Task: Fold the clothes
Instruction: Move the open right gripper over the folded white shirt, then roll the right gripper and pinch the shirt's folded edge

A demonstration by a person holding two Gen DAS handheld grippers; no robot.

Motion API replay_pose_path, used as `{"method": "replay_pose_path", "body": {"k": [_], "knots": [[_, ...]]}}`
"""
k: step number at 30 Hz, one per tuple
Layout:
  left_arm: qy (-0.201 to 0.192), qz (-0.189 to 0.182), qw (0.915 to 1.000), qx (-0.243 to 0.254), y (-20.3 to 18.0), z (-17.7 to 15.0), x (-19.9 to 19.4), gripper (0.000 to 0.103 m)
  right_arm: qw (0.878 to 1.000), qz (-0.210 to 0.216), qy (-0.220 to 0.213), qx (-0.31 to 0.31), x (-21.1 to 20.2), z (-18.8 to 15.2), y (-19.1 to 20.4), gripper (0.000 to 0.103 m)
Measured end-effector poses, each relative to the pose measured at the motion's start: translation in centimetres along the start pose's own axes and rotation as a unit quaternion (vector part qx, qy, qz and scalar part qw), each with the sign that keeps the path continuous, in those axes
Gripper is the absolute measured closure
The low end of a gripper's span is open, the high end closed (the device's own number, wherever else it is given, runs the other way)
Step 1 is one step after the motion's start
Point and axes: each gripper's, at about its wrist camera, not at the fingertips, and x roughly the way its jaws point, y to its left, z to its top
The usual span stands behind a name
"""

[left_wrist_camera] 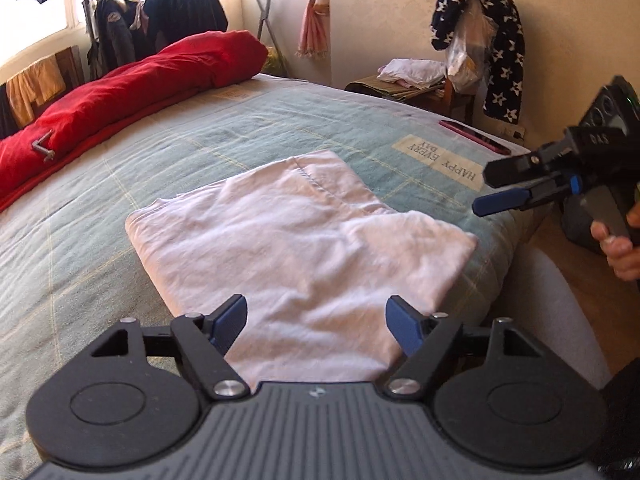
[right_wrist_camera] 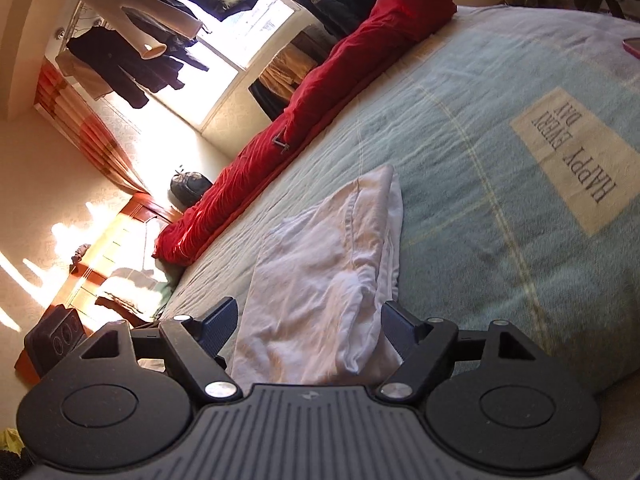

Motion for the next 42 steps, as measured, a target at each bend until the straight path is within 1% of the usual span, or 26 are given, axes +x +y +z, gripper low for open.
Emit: {"method": "replay_pose_path", "body": {"k": [2,4,7,10,12,14,16,18,21,23,24,25,26,27,28,29,30,32,35,39,42], "knots": [[0.002,0.009,0.9994,0.034,-1.0,-0.8,-0.3,0.024,1.000,0.007,0.014,0.016,0.3,-0.6,-0.3,0.020],[0.008,0.026,0.9977,0.062,-2.0,-1.5,-0.2,0.024,0.999,0.007,0.028,0.026,0.7,-1.1,-0.3,0.020],[0.009,0.057,0.9937,0.096,-3.1,-2.6,0.3,0.024,0.999,-0.002,0.031,0.027,0.8,-1.7,0.1,0.017],[0.008,0.078,0.9885,0.130,-4.3,-3.6,1.0,0.024,0.999,-0.012,0.027,0.019,0.6,-1.9,0.7,0.010],[-0.005,0.080,0.9843,0.157,-5.4,-3.7,1.3,0.024,1.000,-0.017,0.019,0.013,0.3,-1.7,1.1,0.007],[-0.021,0.070,0.9811,0.179,-6.7,-3.2,2.0,0.024,1.000,-0.020,0.011,0.010,-0.1,-1.5,1.2,0.004],[-0.035,0.060,0.9771,0.201,-8.0,-2.5,2.9,0.024,1.000,-0.022,0.003,0.011,-0.5,-1.5,1.2,0.004],[-0.048,0.055,0.9712,0.227,-9.5,-1.7,4.2,0.024,0.999,-0.026,-0.011,0.015,-0.9,-1.6,1.2,0.004],[-0.062,0.057,0.9593,0.270,-11.8,-0.7,6.4,0.024,0.998,-0.031,-0.041,0.023,-1.9,-1.8,0.8,0.002],[-0.068,0.064,0.9510,0.295,-12.8,-0.4,7.6,0.024,0.997,-0.029,-0.059,0.030,-2.5,-1.8,0.4,0.000],[-0.070,0.074,0.9483,0.301,-13.0,-0.2,8.1,0.025,0.997,-0.026,-0.065,0.036,-2.7,-1.8,0.1,0.000],[-0.072,0.085,0.9478,0.299,-12.9,0.0,8.3,0.027,0.997,-0.020,-0.063,0.042,-2.8,-1.7,-0.2,0.000],[-0.074,0.093,0.9490,0.292,-12.7,0.2,8.5,0.037,0.997,-0.011,-0.056,0.048,-2.7,-1.6,-0.5,0.000],[-0.077,0.092,0.9544,0.273,-12.1,0.5,8.2,0.042,0.997,0.000,-0.048,0.055,-2.6,-1.5,-0.8,0.000],[-0.080,0.091,0.9593,0.255,-11.6,0.9,8.0,0.042,0.997,0.014,-0.040,0.065,-2.4,-1.3,-1.2,0.000],[-0.083,0.091,0.9631,0.239,-11.0,1.1,7.7,0.045,0.996,0.028,-0.032,0.077,-2.0,-1.2,-1.6,0.000],[-0.090,0.094,0.9648,0.229,-10.6,1.3,7.3,0.047,0.995,0.042,-0.024,0.091,-1.5,-1.1,-2.0,0.000],[-0.097,0.102,0.9659,0.217,-10.0,1.6,6.6,0.047,0.990,0.071,-0.005,0.123,0.0,-0.8,-2.9,0.000],[-0.106,0.106,0.9676,0.203,-9.3,1.8,5.7,0.047,0.979,0.112,0.024,0.170,2.9,-0.5,-4.3,0.000],[-0.113,0.100,0.9707,0.187,-8.7,2.0,4.9,0.046,0.970,0.130,0.042,0.203,6.7,0.2,-5.2,0.000],[-0.118,0.091,0.9729,0.176,-8.5,2.0,4.4,0.045,0.969,0.134,0.050,0.204,9.0,1.4,-5.1,0.000]]}}
